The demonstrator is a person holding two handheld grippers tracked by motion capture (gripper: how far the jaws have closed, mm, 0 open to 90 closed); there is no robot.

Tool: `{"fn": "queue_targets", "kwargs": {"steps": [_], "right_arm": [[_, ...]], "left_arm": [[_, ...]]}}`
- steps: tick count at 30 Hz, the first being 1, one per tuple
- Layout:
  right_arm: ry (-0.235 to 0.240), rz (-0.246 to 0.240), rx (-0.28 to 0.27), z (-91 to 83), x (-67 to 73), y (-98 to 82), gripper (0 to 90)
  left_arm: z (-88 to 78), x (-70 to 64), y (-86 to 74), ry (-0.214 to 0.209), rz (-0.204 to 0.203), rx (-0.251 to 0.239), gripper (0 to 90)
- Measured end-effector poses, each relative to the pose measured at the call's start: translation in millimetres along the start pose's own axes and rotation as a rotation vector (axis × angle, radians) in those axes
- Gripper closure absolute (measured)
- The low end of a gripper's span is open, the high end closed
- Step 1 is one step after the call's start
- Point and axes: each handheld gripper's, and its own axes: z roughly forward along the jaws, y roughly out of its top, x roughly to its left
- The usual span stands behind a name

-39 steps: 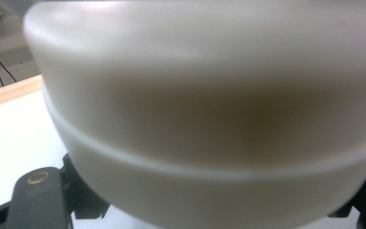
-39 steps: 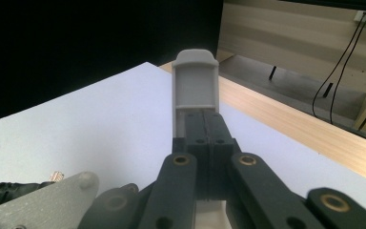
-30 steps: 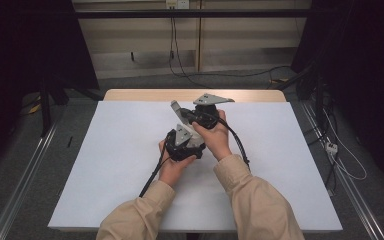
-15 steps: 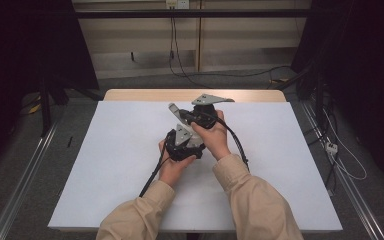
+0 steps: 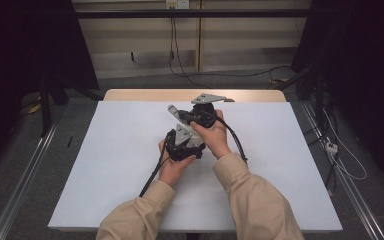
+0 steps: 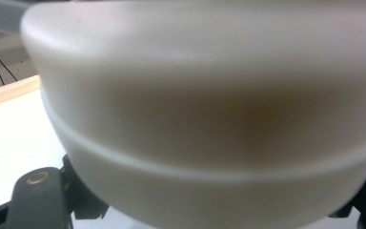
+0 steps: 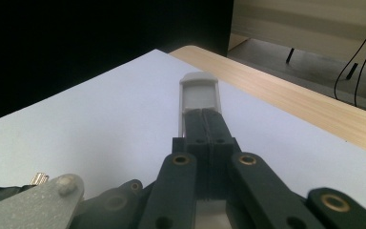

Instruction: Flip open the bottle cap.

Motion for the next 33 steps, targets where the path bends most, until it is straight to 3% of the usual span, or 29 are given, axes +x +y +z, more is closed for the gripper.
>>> {"fn": "queue_targets", "kwargs": {"steps": [1, 10, 14, 19, 27, 33], "right_arm": [[-0.001, -0.003, 0.0, 0.3, 0.2, -0.1, 90.0], [-0.019, -0.017, -0.01, -1.9, 0.9, -1.2, 90.0], [-0.027, -0.026, -0.01, -5.0, 0.6, -1.4, 90.0], [-0.038, -0.029, -0.013, -12.4, -1.7, -1.2, 90.0], [-0.055, -0.024, -0.019, -22.1, -4.8, -4.2, 90.0], [-0.057, -0.023, -0.024, -25.8, -4.3, -4.6, 90.0]], "left_arm": [[0.2, -1.1, -0.4, 0.0, -0.022, -0.001, 18.6], [0.0, 0.9, 0.2, -0.01, -0.01, -0.002, 18.3], [0.0, 2.7, 0.0, -0.024, -0.044, -0.008, 17.8], [-0.2, 2.2, 0.0, -0.043, -0.032, -0.008, 11.7], [-0.9, 3.1, 0.1, -0.045, -0.031, -0.007, 10.9], [-2.2, 5.8, -0.1, -0.053, -0.068, 0.005, 9.6]]}}
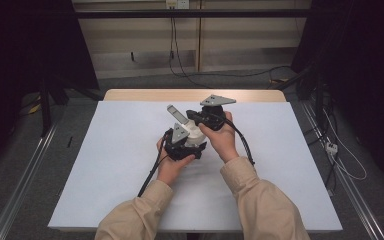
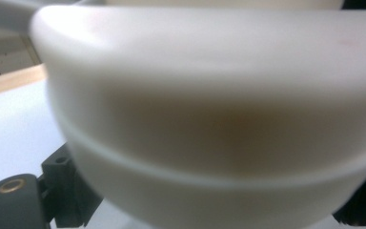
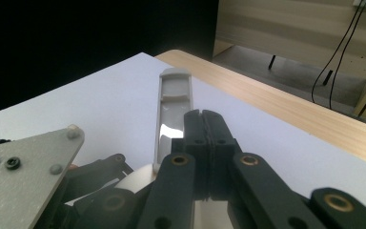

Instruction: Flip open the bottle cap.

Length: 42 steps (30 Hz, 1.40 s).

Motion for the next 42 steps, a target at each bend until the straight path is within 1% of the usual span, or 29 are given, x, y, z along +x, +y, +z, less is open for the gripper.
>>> {"fn": "queue_targets", "kwargs": {"steps": [3, 6, 7, 8, 10, 11, 12, 13, 14, 15, 17, 19, 20, 21, 22, 23, 24, 25, 26, 27, 29, 32, 37, 40, 42], "right_arm": [[0.003, 0.0, -0.002, -0.6, 1.0, 0.2, 88.9], [-0.002, -0.006, -0.001, -1.2, 2.9, 0.8, 82.1], [-0.002, -0.007, -0.003, -1.5, 3.6, 1.1, 80.4], [-0.001, -0.009, -0.006, -1.8, 4.1, 1.5, 76.7], [-0.004, -0.006, -0.008, -3.2, 4.9, 2.5, 67.9], [-0.007, -0.001, -0.012, -4.1, 5.0, 2.9, 62.6], [-0.012, 0.006, -0.012, -5.1, 5.3, 3.3, 57.6], [-0.007, 0.01, -0.012, -5.6, 5.2, 3.5, 55.5], [-0.009, 0.009, -0.011, -6.4, 5.1, 3.5, 53.2], [-0.017, 0.011, -0.013, -7.3, 5.1, 3.5, 48.0], [-0.01, 0.014, -0.005, -8.2, 4.8, 3.0, 43.7], [-0.015, 0.024, -0.015, -9.7, 5.0, 2.0, 36.5], [-0.009, 0.025, -0.019, -10.4, 4.7, 1.4, 35.1], [-0.014, 0.03, -0.02, -11.3, 4.7, 0.6, 32.9], [-0.017, 0.031, -0.022, -12.0, 4.6, -0.1, 29.6], [-0.018, 0.035, -0.021, -12.8, 4.4, -0.7, 27.6], [-0.018, 0.039, -0.022, -13.4, 4.2, -1.4, 26.4], [-0.011, 0.043, -0.02, -14.5, 3.9, -2.0, 24.9], [-0.014, 0.043, -0.022, -15.7, 3.9, -2.4, 23.3], [-0.021, 0.038, -0.023, -17.1, 3.8, -2.9, 21.4], [-0.025, 0.036, -0.026, -20.1, 3.9, -3.6, 20.0], [-0.033, 0.033, -0.03, -24.2, 4.0, -4.5, 16.2], [-0.031, 0.029, -0.041, -32.6, 5.4, -7.3, 14.5], [-0.037, 0.031, -0.047, -38.1, 4.8, -10.8, 13.6], [-0.045, 0.024, -0.05, -41.2, 4.2, -13.6, 12.7]], "left_arm": [[-0.8, 0.2, -0.3, -0.005, -0.013, 0.011, 9.2], [-3.0, 1.1, -1.0, -0.006, -0.019, 0.025, 7.6], [-3.7, 0.0, -1.5, 0.002, -0.039, 0.022, 7.6], [-4.7, 1.7, -1.5, -0.005, -0.021, 0.03, 7.5], [-6.6, 1.9, -2.2, -0.007, -0.03, 0.03, 6.9], [-8.1, 3.2, -2.4, -0.007, -0.019, 0.037, 6.7], [-8.8, 2.9, -2.9, -0.009, -0.03, 0.037, 6.5], [-10.0, 3.6, -3.1, -0.009, -0.023, 0.04, 6.4], [-10.4, 3.0, -3.7, -0.007, -0.035, 0.032, 6.4], [-11.5, 3.9, -3.7, -0.006, -0.025, 0.039, 6.4], [-12.9, 4.0, -4.5, -0.003, -0.031, 0.041, 6.3], [-14.7, 5.4, -5.1, -0.001, -0.032, 0.045, 6.2], [-16.1, 6.1, -5.5, 0.0, -0.029, 0.046, 6.2], [-16.9, 5.9, -5.9, 0.0, -0.038, 0.042, 6.2], [-18.1, 6.7, -6.1, -0.002, -0.035, 0.05, 6.2], [-19.0, 6.7, -6.5, -0.003, -0.042, 0.048, 6.1], [-20.6, 7.4, -6.6, -0.005, -0.038, 0.054, 5.9], [-21.7, 7.3, -6.8, -0.007, -0.045, 0.053, 5.9], [-22.8, 8.0, -6.8, -0.011, -0.041, 0.054, 5.9], [-24.2, 8.2, -7.1, -0.007, -0.049, 0.053, 5.9], [-25.9, 9.9, -7.3, -0.014, -0.049, 0.057, 5.9], [-28.1, 11.3, -7.7, -0.013, -0.035, 0.069, 6.1], [-35.9, 15.7, -8.2, -0.024, -0.046, 0.066, 6.6], [-41.0, 18.5, -8.1, -0.028, -0.036, 0.069, 6.7], [-44.1, 19.9, -8.5, -0.03, -0.042, 0.068, 6.7]]}}
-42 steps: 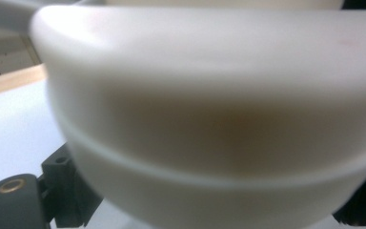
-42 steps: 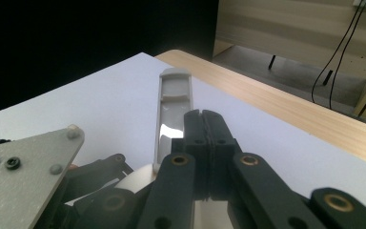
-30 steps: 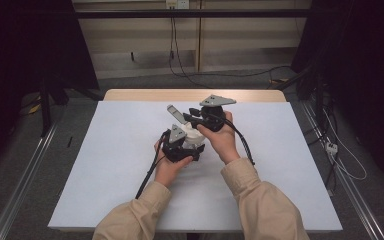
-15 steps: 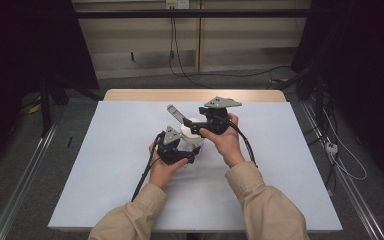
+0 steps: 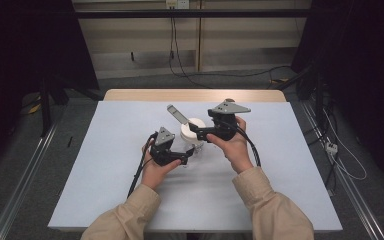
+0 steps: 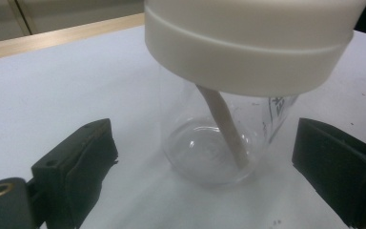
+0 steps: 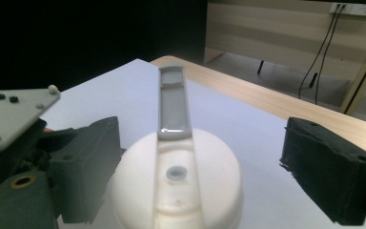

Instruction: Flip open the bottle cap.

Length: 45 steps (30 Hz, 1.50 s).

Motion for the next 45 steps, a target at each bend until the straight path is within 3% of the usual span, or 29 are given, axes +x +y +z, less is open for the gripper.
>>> {"fn": "queue_targets", "kwargs": {"steps": [21, 30, 45], "right_arm": [[0.003, -0.057, 0.039, -33.9, 1.5, -30.0, 10.6], [-0.003, -0.054, 0.048, -47.5, -1.3, -46.3, 10.4], [-0.031, -0.033, 0.056, -73.2, -11.0, -71.3, 10.4]], "left_arm": [[-34.5, 16.1, -11.5, -0.06, -0.006, 0.026, 7.2], [-51.9, 27.8, -20.1, -0.063, -0.028, 0.035, 6.9], [-78.4, 37.9, -28.9, -0.046, -0.017, 0.041, 7.0]]}}
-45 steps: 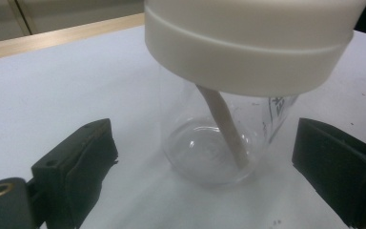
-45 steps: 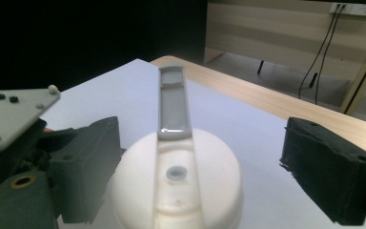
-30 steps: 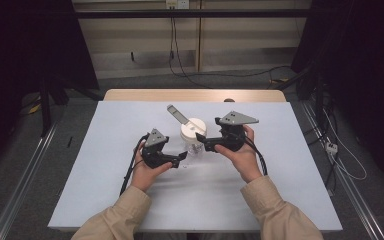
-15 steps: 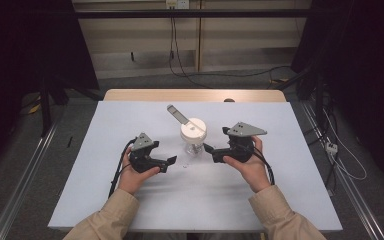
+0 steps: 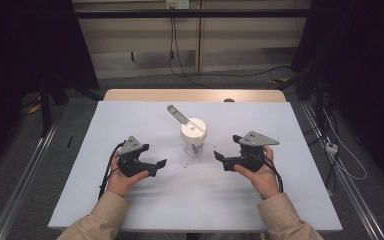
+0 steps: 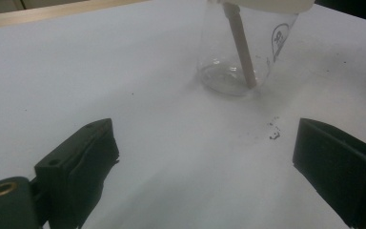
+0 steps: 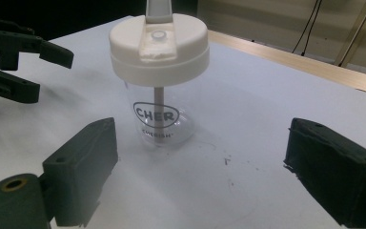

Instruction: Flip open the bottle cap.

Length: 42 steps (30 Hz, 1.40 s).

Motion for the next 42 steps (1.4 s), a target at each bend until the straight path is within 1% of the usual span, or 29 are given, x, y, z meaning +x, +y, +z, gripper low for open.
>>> {"fn": "queue_targets", "kwargs": {"steps": [2, 4, 8, 12, 15, 19, 20, 24, 26, 28, 32, 37, 38, 41, 42], "right_arm": [[-0.004, -0.002, 0.004, -3.3, -0.3, -2.5, 10.4], [-0.011, -0.008, 0.006, -6.5, -1.1, -5.9, 10.4], [-0.018, -0.001, 0.011, -13.2, -2.8, -13.9, 10.5], [-0.024, 0.004, 0.006, -20.9, -5.1, -20.7, 10.5], [-0.037, 0.012, -0.003, -27.4, -8.1, -25.6, 10.5], [-0.045, 0.03, -0.002, -33.5, -11.8, -33.8, 10.7], [-0.045, 0.034, 0.002, -34.8, -12.1, -35.3, 10.7], [-0.044, 0.024, 0.008, -38.1, -12.7, -39.6, 10.7], [-0.045, 0.028, 0.012, -39.4, -12.7, -42.6, 10.7], [-0.041, 0.042, 0.013, -40.7, -12.7, -45.3, 10.7], [-0.043, 0.042, 0.017, -44.3, -12.3, -49.3, 10.8], [-0.046, 0.037, 0.027, -48.2, -12.3, -56.3, 10.8], [-0.049, 0.034, 0.036, -49.1, -12.0, -57.6, 10.9], [-0.05, 0.037, 0.035, -52.6, -11.3, -60.3, 10.8], [-0.05, 0.035, 0.034, -54.2, -11.1, -60.8, 10.9]], "left_arm": [[-2.8, -0.2, -0.6, -0.001, -0.003, -0.004, 7.1], [-5.8, 0.1, -1.4, 0.001, 0.005, -0.003, 7.1], [-11.0, 1.4, -3.6, 0.005, 0.004, -0.004, 7.0], [-15.3, 3.8, -7.3, 0.009, 0.001, 0.006, 6.9], [-18.8, 5.3, -8.2, 0.015, 0.0, 0.002, 6.9], [-21.8, 6.2, -10.5, 0.019, -0.001, 0.008, 6.9], [-22.7, 6.5, -10.8, 0.02, 0.006, 0.011, 6.9], [-26.2, 6.7, -12.3, 0.017, 0.003, 0.006, 6.9], [-27.5, 7.6, -13.8, 0.017, 0.006, 0.013, 6.9], [-29.3, 8.7, -15.2, 0.016, -0.002, 0.012, 6.9], [-35.8, 10.3, -16.4, 0.022, -0.008, 0.002, 6.9], [-43.0, 13.4, -20.1, 0.03, -0.006, 0.007, 7.0], [-44.1, 13.3, -21.0, 0.031, -0.014, 0.003, 7.0], [-48.3, 14.4, -23.0, 0.033, -0.005, 0.006, 7.1], [-49.5, 14.6, -23.8, 0.033, -0.012, 0.007, 7.1]]}}
